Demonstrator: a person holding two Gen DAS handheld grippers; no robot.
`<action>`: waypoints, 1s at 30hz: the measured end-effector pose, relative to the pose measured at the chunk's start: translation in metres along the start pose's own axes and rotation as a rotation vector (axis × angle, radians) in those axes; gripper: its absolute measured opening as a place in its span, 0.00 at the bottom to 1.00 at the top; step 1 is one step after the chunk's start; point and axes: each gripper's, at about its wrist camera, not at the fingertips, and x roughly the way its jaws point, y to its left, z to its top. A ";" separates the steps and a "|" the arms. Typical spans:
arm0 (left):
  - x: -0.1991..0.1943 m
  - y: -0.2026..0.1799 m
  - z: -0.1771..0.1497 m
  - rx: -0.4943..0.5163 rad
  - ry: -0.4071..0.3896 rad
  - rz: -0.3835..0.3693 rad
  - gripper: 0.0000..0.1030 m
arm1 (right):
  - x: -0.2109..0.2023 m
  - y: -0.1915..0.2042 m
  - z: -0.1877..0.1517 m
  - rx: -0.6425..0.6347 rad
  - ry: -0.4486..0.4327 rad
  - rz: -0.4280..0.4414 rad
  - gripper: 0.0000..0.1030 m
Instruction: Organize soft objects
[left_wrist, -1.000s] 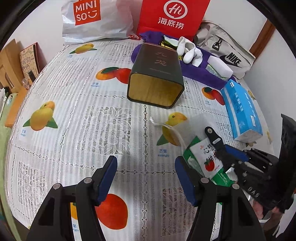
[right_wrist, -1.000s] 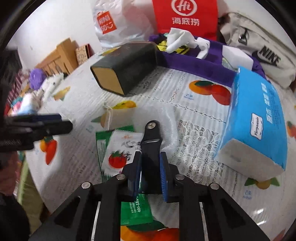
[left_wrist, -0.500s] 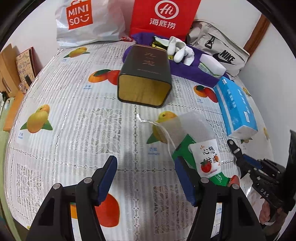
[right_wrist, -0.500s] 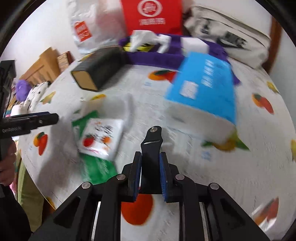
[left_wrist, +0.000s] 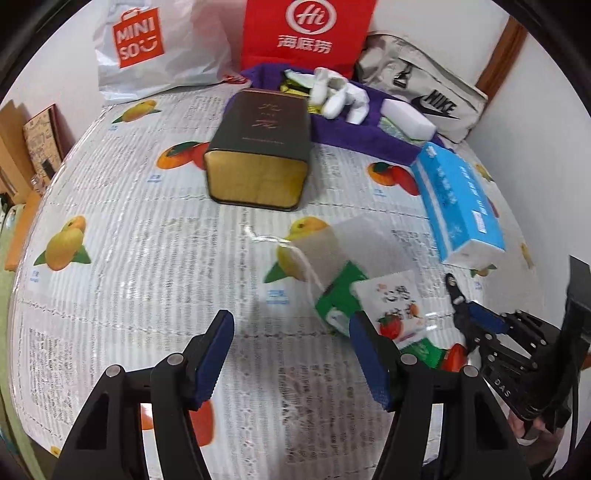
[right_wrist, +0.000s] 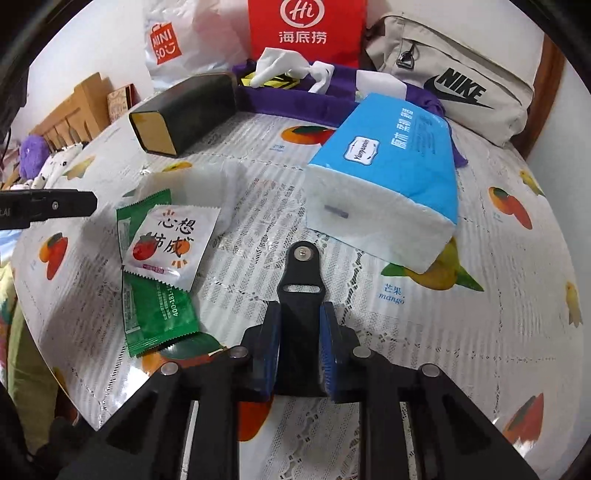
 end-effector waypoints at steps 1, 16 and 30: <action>0.000 -0.004 -0.001 0.013 -0.005 -0.010 0.61 | 0.000 -0.003 0.000 0.013 -0.004 0.016 0.21; 0.050 -0.088 0.000 0.214 0.045 0.011 0.72 | -0.042 -0.049 -0.027 0.142 -0.046 -0.009 0.21; 0.054 -0.092 0.002 0.252 0.017 0.068 0.47 | -0.046 -0.067 -0.038 0.212 -0.061 -0.006 0.21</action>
